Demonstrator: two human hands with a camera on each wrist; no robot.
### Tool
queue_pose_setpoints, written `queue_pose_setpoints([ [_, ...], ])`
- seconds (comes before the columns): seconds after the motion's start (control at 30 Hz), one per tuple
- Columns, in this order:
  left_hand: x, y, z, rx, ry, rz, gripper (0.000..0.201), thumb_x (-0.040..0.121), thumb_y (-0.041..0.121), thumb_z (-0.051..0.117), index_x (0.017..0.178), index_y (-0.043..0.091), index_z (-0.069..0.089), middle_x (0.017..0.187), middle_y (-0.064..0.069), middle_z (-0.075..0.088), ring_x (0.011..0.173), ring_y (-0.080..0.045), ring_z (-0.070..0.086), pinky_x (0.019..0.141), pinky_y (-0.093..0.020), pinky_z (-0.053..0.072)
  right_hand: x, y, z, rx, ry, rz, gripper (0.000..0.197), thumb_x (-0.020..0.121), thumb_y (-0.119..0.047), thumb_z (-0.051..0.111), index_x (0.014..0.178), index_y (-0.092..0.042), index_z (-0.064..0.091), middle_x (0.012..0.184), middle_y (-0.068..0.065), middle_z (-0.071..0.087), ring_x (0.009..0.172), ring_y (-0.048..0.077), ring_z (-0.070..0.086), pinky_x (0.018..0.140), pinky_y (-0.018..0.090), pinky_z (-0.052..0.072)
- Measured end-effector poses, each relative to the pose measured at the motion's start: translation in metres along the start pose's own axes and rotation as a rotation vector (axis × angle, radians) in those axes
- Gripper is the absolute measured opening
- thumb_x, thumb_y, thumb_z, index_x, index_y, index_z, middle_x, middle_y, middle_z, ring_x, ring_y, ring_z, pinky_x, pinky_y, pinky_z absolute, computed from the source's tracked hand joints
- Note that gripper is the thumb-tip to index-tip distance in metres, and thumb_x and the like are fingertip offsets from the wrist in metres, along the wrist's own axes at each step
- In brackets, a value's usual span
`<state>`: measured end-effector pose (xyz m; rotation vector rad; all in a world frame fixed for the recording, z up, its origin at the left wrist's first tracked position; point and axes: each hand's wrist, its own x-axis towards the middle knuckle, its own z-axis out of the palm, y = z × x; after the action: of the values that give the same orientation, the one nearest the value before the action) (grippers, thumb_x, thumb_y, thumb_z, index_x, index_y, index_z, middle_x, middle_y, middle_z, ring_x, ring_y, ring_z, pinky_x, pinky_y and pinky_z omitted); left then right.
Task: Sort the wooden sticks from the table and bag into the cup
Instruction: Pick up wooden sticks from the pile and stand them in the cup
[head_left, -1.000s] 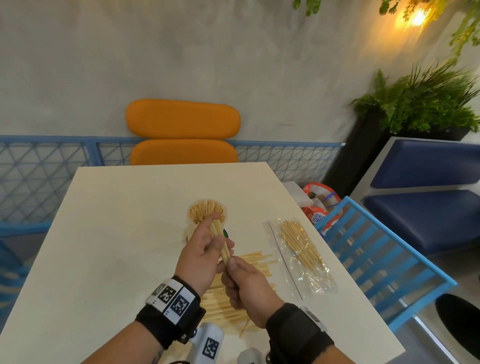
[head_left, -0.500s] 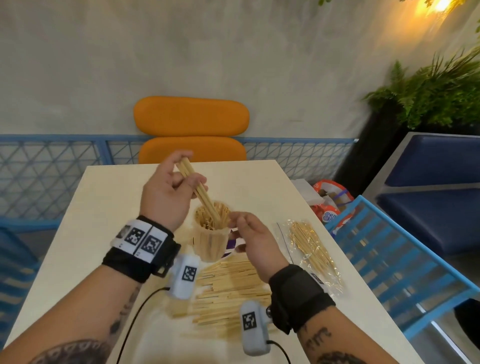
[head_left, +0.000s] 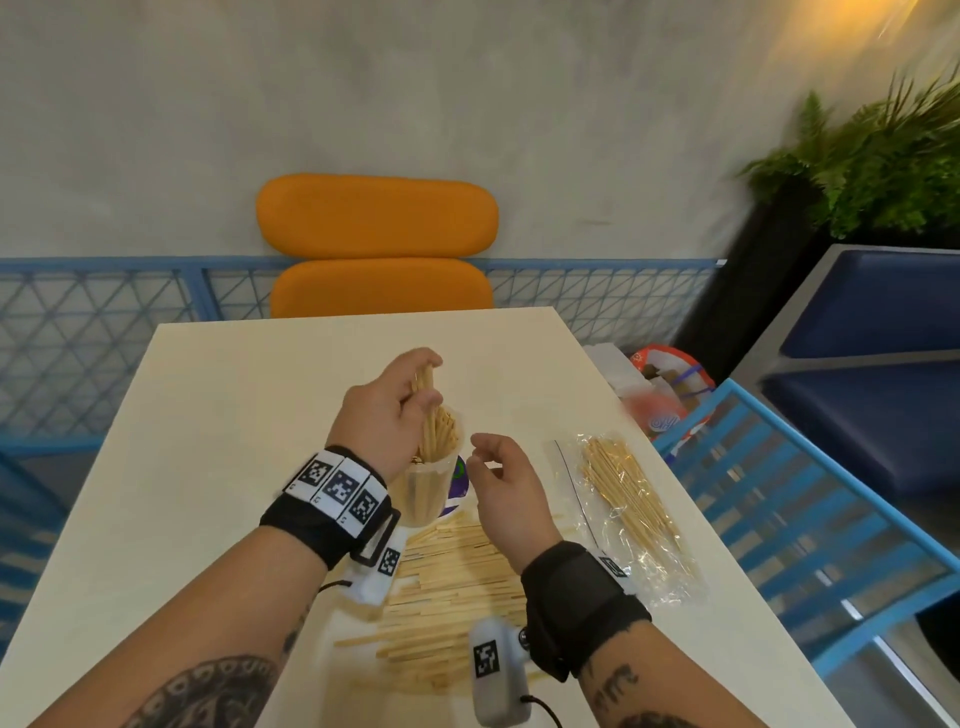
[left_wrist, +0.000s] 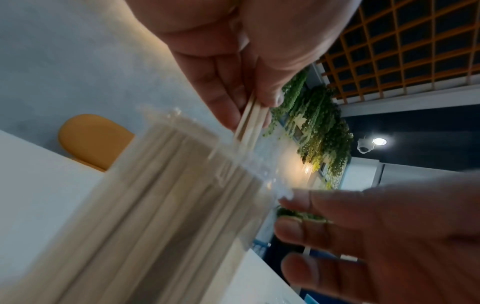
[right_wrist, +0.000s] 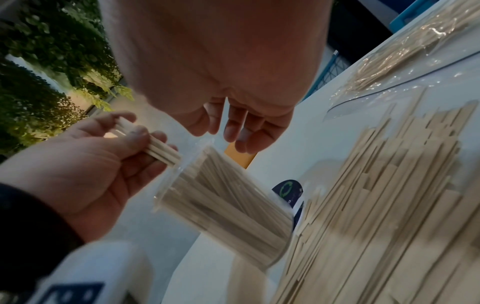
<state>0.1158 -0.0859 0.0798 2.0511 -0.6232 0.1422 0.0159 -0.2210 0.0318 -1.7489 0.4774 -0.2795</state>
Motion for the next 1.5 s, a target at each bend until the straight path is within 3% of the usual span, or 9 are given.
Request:
queue_pose_setpoints([
  [0.23, -0.004, -0.022, 0.005, 0.226, -0.158, -0.030, 0.012, 0.104, 0.032, 0.039, 0.110, 0.040, 0.048, 0.074, 0.004, 0.064, 0.069, -0.017, 0.062, 0.064, -0.028, 0.046, 0.004, 0.005, 0.006, -0.077, -0.022, -0.009, 0.030, 0.101, -0.018, 0.050, 0.130, -0.024, 0.053, 0.126, -0.005, 0.053, 0.100, 0.001, 0.058, 0.071, 0.003, 0.043],
  [0.4, -0.003, -0.040, 0.006, 0.514, -0.256, 0.000, 0.028, 0.102, 0.039, 0.032, 0.109, 0.042, 0.059, 0.115, 0.018, 0.062, 0.128, -0.015, 0.041, 0.100, -0.040, 0.021, 0.004, 0.002, 0.010, -0.156, -0.043, -0.048, 0.034, 0.101, -0.017, 0.051, 0.135, -0.022, 0.050, 0.131, -0.005, 0.046, 0.088, -0.006, 0.059, 0.072, 0.004, 0.045],
  [0.6, -0.014, -0.049, 0.001, 0.101, -0.139, 0.014, 0.030, 0.099, 0.010, 0.049, 0.115, 0.020, 0.073, 0.149, 0.009, 0.046, 0.135, -0.012, 0.044, 0.114, -0.034, 0.037, -0.002, 0.002, 0.014, -0.325, -0.085, -0.210, 0.047, 0.100, -0.022, 0.051, 0.146, -0.031, 0.042, 0.144, -0.014, 0.036, 0.122, 0.002, 0.049, 0.103, 0.018, 0.043],
  [0.67, -0.015, -0.049, 0.001, 0.114, -0.191, 0.000, 0.035, 0.102, 0.010, 0.046, 0.129, 0.018, 0.066, 0.158, 0.013, 0.033, 0.144, -0.010, 0.032, 0.120, -0.031, 0.027, -0.003, 0.005, 0.016, -0.418, -0.119, -0.255, 0.048, 0.102, -0.023, 0.048, 0.149, -0.033, 0.041, 0.153, -0.015, 0.029, 0.133, 0.002, 0.038, 0.103, 0.008, 0.031],
  [0.8, -0.017, -0.048, 0.003, 0.320, -0.394, -0.047, 0.048, 0.108, 0.028, 0.030, 0.155, 0.020, 0.033, 0.162, 0.019, 0.002, 0.154, -0.013, -0.007, 0.125, -0.038, 0.000, -0.005, 0.006, 0.014, -0.611, -0.137, -0.317, 0.049, 0.107, -0.025, 0.038, 0.154, -0.032, 0.032, 0.165, -0.011, 0.017, 0.144, 0.019, 0.027, 0.112, 0.023, 0.028],
  [0.97, -0.015, -0.046, 0.001, 0.322, -0.498, -0.046, 0.056, 0.108, 0.037, 0.023, 0.159, 0.017, 0.014, 0.166, 0.009, -0.007, 0.152, -0.015, -0.018, 0.125, -0.039, -0.006, 0.004, -0.002, 0.007, -0.687, -0.223, -0.245, 0.055, 0.107, -0.021, 0.033, 0.158, -0.033, 0.018, 0.166, -0.011, 0.008, 0.146, 0.023, 0.028, 0.117, 0.030, 0.028],
  [1.17, -0.015, -0.046, 0.003, 0.311, -0.385, -0.037, 0.055, 0.107, 0.038, 0.026, 0.159, 0.018, 0.020, 0.168, 0.004, 0.001, 0.154, -0.021, -0.012, 0.125, -0.044, 0.001, 0.000, -0.005, -0.017, -0.506, -0.225, -0.085, 0.060, 0.106, -0.019, 0.041, 0.160, -0.029, 0.016, 0.165, -0.012, 0.015, 0.150, 0.007, 0.019, 0.120, 0.021, 0.017],
  [1.33, -0.039, -0.049, -0.008, 0.091, -0.098, -0.116, 0.049, 0.106, 0.035, 0.038, 0.152, 0.019, 0.038, 0.164, 0.005, 0.022, 0.152, -0.018, 0.014, 0.124, -0.038, 0.013, -0.015, 0.021, -0.043, -0.707, -0.152, 0.016, 0.040, 0.101, -0.021, 0.052, 0.142, -0.019, 0.052, 0.151, -0.001, 0.045, 0.136, 0.015, 0.044, 0.105, 0.016, 0.028],
  [1.5, -0.078, -0.048, -0.014, -0.110, 0.075, -0.316, 0.028, 0.101, 0.020, 0.051, 0.128, 0.020, 0.058, 0.133, 0.000, 0.052, 0.111, -0.014, 0.055, 0.096, -0.030, 0.042, -0.024, 0.039, -0.048, -0.859, -0.185, 0.084, 0.033, 0.100, -0.024, 0.052, 0.132, -0.021, 0.062, 0.138, 0.000, 0.055, 0.127, 0.019, 0.051, 0.106, 0.026, 0.039],
])
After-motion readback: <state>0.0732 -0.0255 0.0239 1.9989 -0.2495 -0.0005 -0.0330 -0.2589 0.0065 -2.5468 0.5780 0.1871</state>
